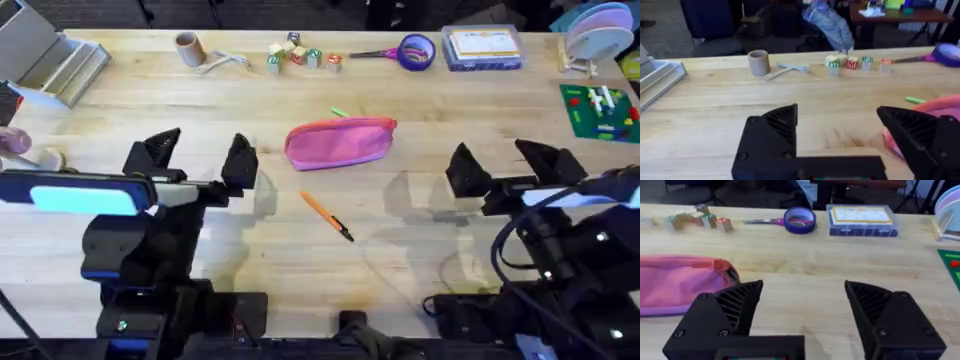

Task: Unzip the bag, pick up the pens from the table one at a time and place them inside, then zip the bag closed.

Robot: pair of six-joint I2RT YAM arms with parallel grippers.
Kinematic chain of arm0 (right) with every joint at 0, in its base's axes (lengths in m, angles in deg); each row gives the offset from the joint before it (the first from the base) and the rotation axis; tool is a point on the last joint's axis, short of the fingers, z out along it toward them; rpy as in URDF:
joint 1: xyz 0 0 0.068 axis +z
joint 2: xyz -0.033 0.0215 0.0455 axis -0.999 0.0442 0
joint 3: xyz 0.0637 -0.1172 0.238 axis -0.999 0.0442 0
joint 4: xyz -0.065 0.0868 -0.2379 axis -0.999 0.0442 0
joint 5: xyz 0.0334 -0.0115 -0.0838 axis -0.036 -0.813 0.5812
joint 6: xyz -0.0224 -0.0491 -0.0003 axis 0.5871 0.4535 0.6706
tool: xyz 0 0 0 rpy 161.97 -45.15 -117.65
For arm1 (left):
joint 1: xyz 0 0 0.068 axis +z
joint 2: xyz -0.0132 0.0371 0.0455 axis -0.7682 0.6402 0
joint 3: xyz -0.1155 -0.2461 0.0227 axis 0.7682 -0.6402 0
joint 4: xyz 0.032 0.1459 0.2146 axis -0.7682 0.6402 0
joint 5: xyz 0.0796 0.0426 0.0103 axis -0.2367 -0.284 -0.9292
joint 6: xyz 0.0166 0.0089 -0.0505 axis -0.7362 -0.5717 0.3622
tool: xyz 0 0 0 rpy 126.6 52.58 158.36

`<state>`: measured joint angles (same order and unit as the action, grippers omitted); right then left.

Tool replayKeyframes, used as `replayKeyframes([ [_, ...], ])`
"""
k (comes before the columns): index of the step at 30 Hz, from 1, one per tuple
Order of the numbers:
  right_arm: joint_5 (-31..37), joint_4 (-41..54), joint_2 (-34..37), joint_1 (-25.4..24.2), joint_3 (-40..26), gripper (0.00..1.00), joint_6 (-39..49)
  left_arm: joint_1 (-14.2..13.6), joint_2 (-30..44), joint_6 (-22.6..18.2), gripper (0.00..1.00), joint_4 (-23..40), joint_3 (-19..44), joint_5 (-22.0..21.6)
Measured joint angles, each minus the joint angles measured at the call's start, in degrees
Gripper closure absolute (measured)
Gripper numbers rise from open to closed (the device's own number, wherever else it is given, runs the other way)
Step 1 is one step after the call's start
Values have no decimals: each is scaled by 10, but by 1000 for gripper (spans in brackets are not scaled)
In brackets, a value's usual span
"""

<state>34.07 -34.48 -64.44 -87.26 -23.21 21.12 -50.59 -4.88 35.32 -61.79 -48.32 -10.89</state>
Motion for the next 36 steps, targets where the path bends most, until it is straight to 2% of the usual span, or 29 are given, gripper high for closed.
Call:
replayKeyframes([
  [4, -5, 47, 1, 0, -33, 4, 0, 0, 0, -17, 7, 66, 41, 0],
  [9, -6, 75, 16, 0, -102, 4, 0, 0, 20, -32, 7, 119, 129, 0],
  [10, -7, 97, 84, 0, -196, 4, 0, 0, 89, -36, 8, 159, 227, 0],
  [15, -8, 117, 187, 0, -302, 4, 0, 0, 182, -36, 8, 177, 321, 3],
  [21, -10, 215, 325, 0, -441, 4, 0, 0, 283, -36, 7, 193, 418, 31],
  [27, -23, 268, 418, 0, -538, 4, 0, 0, 362, -37, 8, 247, 483, 43],
  [36, -33, 274, 449, 0, -549, 4, 0, 0, 404, -38, 8, 254, 492, 55],
])
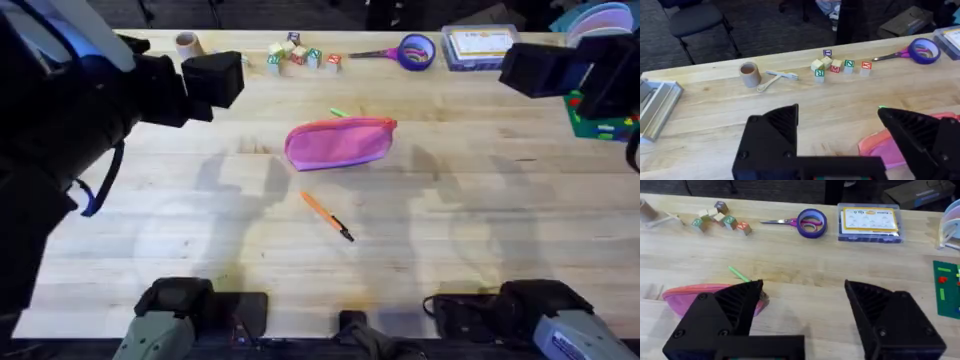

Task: Unzip the bag, pick up the pens from the table one at a time and place them inside, then zip the bag closed.

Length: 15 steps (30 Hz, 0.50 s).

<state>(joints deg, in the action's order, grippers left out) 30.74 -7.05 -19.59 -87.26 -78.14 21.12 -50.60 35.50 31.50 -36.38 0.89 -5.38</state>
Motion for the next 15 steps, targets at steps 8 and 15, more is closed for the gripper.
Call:
replayKeyframes([
  [8, -2, 0, 0, 0, 0, 4, 0, 0, 0, -119, 8, 47, 0, 52],
  [15, -2, 0, 0, 0, 0, 4, 0, 0, 0, -355, 8, 121, 0, 157],
])
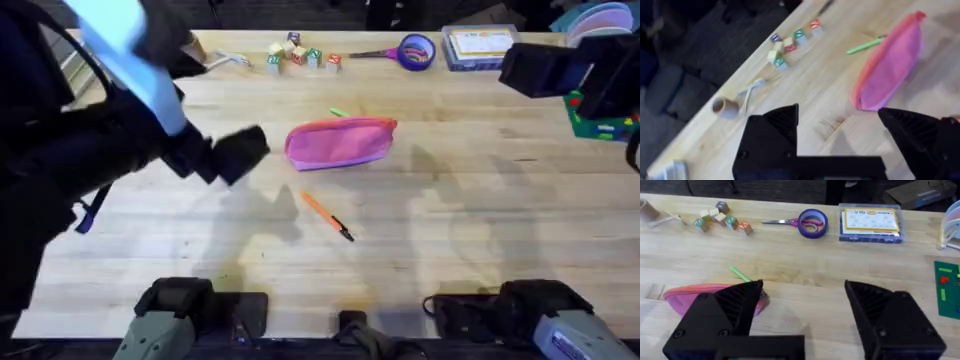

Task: Unzip the bag, pick up the pens from the table one at a time and place them inside, then zip the bag closed.

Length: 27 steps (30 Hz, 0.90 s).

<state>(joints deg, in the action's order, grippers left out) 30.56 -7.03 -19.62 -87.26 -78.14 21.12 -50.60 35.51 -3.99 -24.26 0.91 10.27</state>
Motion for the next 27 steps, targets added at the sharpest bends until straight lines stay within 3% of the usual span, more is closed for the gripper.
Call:
replayKeyframes([
  [4, 0, 0, 0, 0, 0, 4, 0, 0, 0, -110, 8, 22, 0, 36],
  [9, 0, 0, 0, 0, 0, 4, 0, 0, 0, -171, 8, 25, 0, 53],
  [21, 0, 9, 0, 0, 0, 3, 0, 0, 2, -200, 8, 84, 0, 56],
  [27, 0, 11, 0, 0, 0, 4, -1, 0, 47, -201, 9, 84, 0, 56],
])
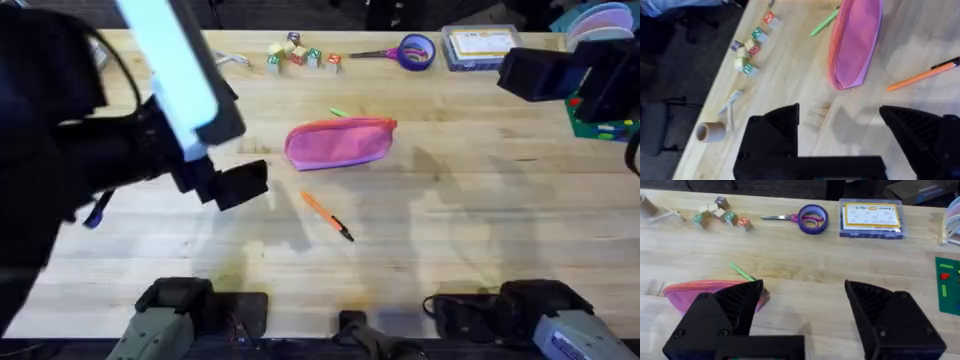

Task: Unzip the bag, pick up the pens from the table one at a time and place them inside, then zip the bag closed.

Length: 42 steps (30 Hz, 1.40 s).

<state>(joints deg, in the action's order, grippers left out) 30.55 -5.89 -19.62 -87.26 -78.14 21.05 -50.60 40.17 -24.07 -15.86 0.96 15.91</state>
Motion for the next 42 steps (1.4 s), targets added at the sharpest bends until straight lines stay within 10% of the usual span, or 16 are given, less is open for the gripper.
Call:
replayKeyframes([
  [42, 0, 11, 0, 0, 0, 4, -2, 0, 372, -8, 8, -183, 0, 144],
])
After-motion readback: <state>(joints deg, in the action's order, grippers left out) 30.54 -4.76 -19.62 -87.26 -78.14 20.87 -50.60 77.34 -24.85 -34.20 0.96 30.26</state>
